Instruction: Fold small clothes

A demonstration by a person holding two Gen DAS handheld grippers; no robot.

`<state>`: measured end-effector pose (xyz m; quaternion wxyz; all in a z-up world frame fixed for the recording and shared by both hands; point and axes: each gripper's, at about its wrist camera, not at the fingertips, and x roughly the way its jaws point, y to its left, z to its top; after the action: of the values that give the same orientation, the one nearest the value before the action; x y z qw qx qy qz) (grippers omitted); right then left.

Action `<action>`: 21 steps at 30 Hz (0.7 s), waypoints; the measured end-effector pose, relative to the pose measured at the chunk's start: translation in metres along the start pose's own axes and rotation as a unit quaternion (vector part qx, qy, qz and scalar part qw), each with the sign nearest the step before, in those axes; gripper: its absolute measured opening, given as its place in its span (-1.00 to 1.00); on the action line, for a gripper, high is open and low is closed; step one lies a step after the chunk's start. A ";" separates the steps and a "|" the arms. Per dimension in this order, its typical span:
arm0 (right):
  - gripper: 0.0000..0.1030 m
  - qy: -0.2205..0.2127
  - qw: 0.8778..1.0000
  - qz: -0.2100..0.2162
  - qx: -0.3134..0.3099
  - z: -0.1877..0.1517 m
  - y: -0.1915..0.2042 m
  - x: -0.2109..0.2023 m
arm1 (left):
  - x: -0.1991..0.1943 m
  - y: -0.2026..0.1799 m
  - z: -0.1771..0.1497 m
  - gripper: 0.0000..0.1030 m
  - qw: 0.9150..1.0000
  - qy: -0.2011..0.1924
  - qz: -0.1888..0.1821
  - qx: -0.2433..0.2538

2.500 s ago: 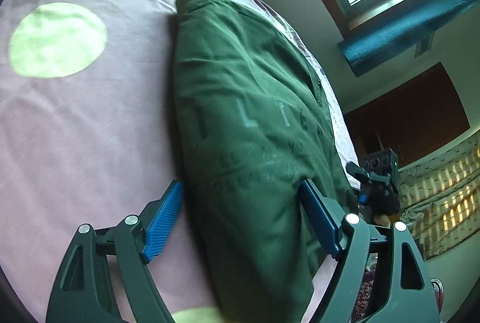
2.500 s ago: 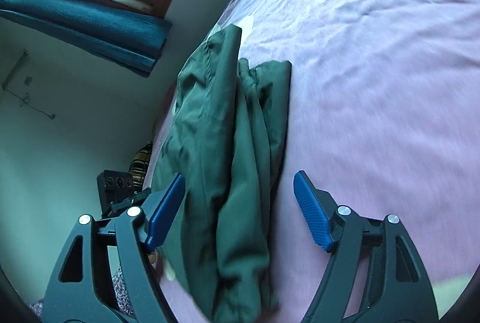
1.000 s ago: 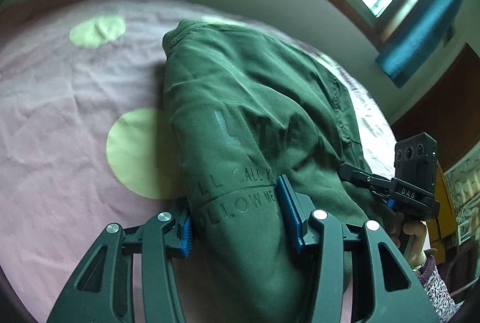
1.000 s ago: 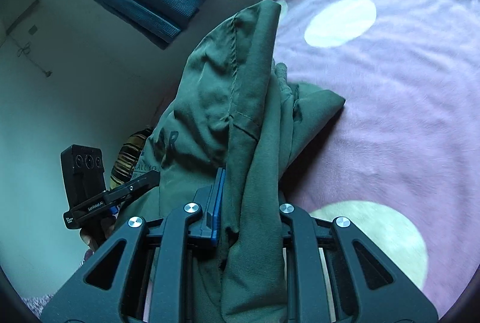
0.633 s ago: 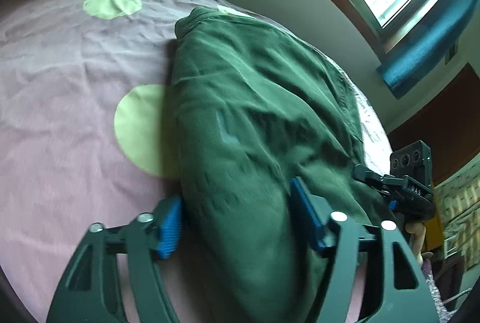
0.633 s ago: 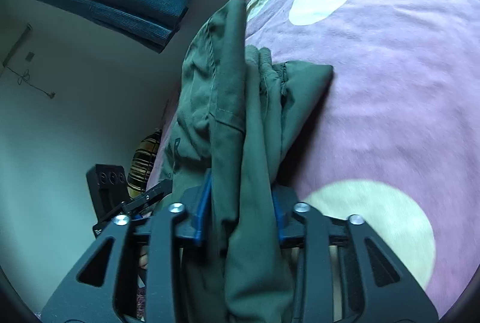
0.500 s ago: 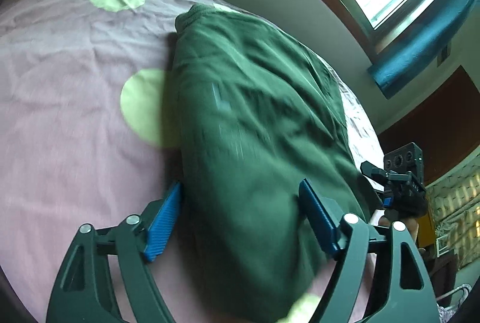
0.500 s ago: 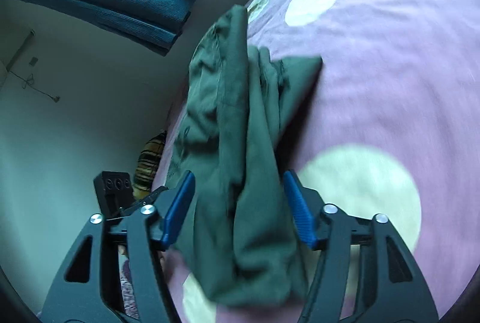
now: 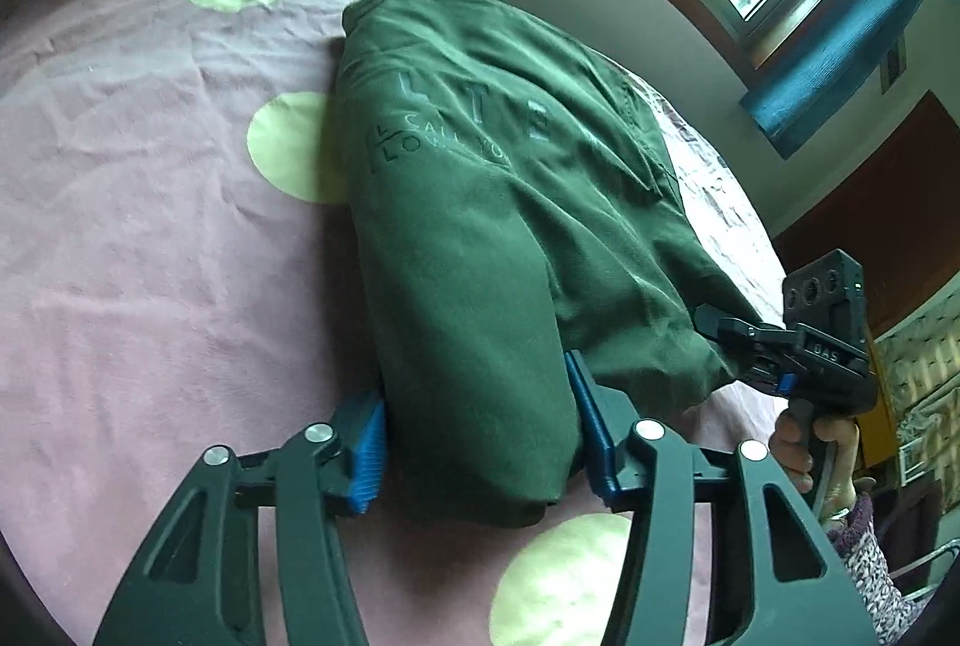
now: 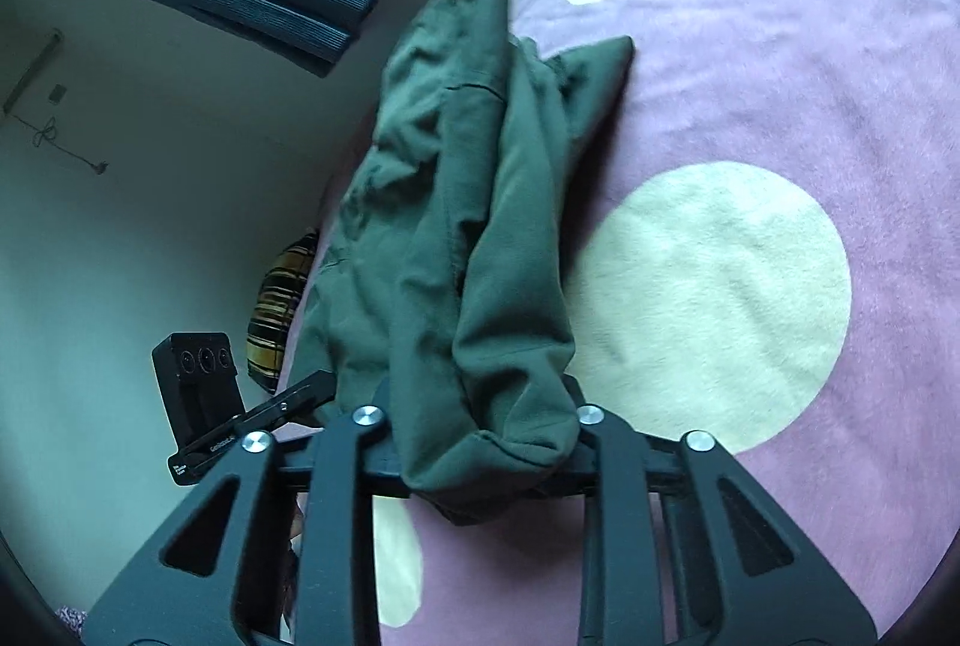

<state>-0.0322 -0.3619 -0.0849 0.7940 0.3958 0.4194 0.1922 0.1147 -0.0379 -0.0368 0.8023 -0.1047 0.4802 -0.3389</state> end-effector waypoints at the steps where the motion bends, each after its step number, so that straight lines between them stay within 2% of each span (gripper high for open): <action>1: -0.55 0.000 1.000 0.001 -0.001 0.000 0.002 -0.001 | -0.002 0.000 0.001 0.01 1.000 0.002 -0.001 -0.005; 12: -0.56 0.010 1.000 0.014 -0.001 -0.020 0.004 -0.005 | -0.013 -0.001 -0.019 0.01 1.000 0.019 -0.001 -0.013; 21: -0.54 0.016 0.999 0.042 0.029 -0.016 -0.023 0.011 | 0.001 0.003 -0.024 0.07 1.000 0.014 0.012 0.004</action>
<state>-0.0392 -0.3614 -0.1136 0.7665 0.4331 0.4206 0.2193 0.0963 -0.0326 -0.0512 0.8000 -0.0908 0.4911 -0.3326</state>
